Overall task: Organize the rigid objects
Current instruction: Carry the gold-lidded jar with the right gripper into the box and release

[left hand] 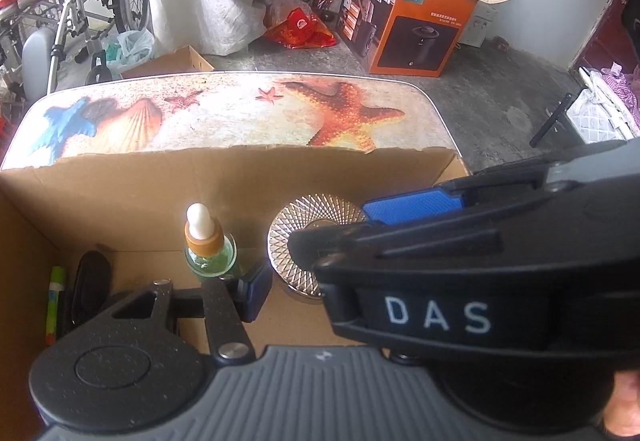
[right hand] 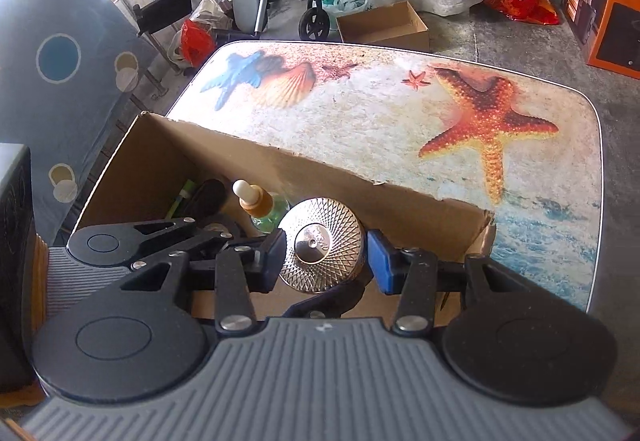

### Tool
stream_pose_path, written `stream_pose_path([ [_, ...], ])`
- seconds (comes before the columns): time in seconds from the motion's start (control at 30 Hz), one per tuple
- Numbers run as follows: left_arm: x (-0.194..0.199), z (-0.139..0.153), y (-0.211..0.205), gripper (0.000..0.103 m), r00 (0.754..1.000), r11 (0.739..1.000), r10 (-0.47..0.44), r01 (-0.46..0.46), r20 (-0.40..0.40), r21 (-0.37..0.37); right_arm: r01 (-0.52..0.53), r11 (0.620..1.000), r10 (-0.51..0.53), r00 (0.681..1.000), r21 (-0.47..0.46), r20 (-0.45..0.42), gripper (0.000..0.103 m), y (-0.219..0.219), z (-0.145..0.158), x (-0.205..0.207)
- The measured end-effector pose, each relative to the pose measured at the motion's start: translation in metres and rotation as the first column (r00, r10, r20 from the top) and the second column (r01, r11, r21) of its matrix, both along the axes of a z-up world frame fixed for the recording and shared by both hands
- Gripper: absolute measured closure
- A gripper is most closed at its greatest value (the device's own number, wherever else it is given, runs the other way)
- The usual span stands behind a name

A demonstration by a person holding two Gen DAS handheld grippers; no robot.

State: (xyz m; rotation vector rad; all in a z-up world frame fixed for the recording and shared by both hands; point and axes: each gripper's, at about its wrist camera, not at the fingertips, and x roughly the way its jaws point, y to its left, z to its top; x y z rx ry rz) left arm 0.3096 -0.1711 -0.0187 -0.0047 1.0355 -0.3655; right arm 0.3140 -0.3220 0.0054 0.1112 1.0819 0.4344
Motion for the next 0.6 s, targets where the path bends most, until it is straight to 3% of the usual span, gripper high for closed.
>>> stream_pose_path([
  [0.33, -0.006, 0.003, 0.000, 0.045, 1.000, 1.000, 0.015, -0.014, 0.008, -0.019, 0.003, 1.000, -0.004, 0.999, 0.019, 0.050, 0.059, -0.002, 0.004, -0.003],
  [0.47, -0.021, 0.016, 0.005, 0.045, 1.000, 0.999, 0.013, -0.012, 0.026, -0.035, 0.033, 0.998, -0.040, 0.993, 0.058, 0.114, 0.059, -0.009, 0.021, -0.025],
  [0.6, -0.053, 0.039, 0.014, 0.044, 0.997, 0.999, -0.010, 0.014, 0.079, -0.047, 0.078, 0.985, -0.107, 0.976, 0.155, 0.190, 0.059, -0.021, 0.047, -0.066],
])
